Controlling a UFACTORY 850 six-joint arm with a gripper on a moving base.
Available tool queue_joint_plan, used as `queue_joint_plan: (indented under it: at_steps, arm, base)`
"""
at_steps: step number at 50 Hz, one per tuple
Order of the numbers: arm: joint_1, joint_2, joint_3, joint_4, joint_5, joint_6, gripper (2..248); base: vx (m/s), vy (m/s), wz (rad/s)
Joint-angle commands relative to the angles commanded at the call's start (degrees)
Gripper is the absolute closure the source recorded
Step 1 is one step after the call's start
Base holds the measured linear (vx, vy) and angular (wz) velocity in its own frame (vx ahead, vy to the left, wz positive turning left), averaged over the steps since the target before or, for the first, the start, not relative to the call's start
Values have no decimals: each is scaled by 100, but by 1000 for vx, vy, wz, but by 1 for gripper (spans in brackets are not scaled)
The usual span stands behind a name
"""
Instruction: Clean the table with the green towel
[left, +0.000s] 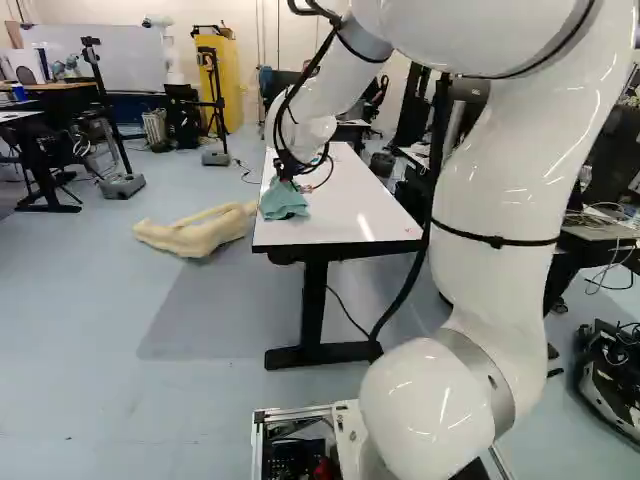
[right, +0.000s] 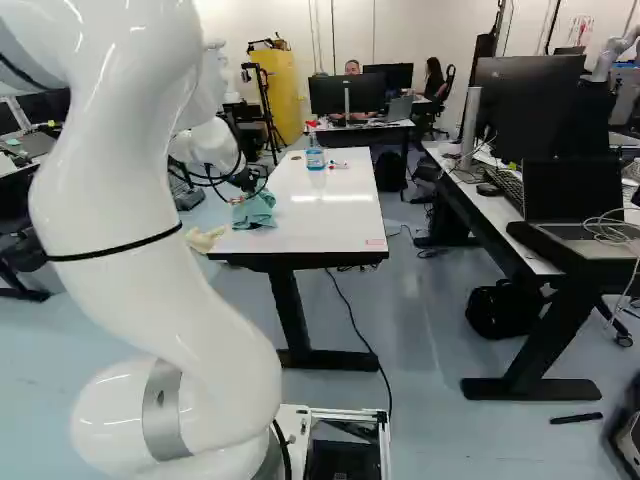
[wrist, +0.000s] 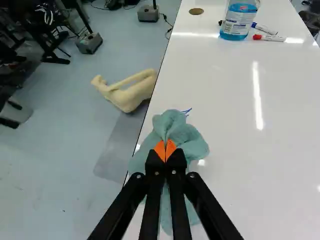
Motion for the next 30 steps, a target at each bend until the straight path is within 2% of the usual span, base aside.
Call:
queue_joint_plan:
  at_steps: [30]
  arm:
    - [37, -847, -1022, 0, 0, 0, 229]
  base:
    - [0, 0, 0]
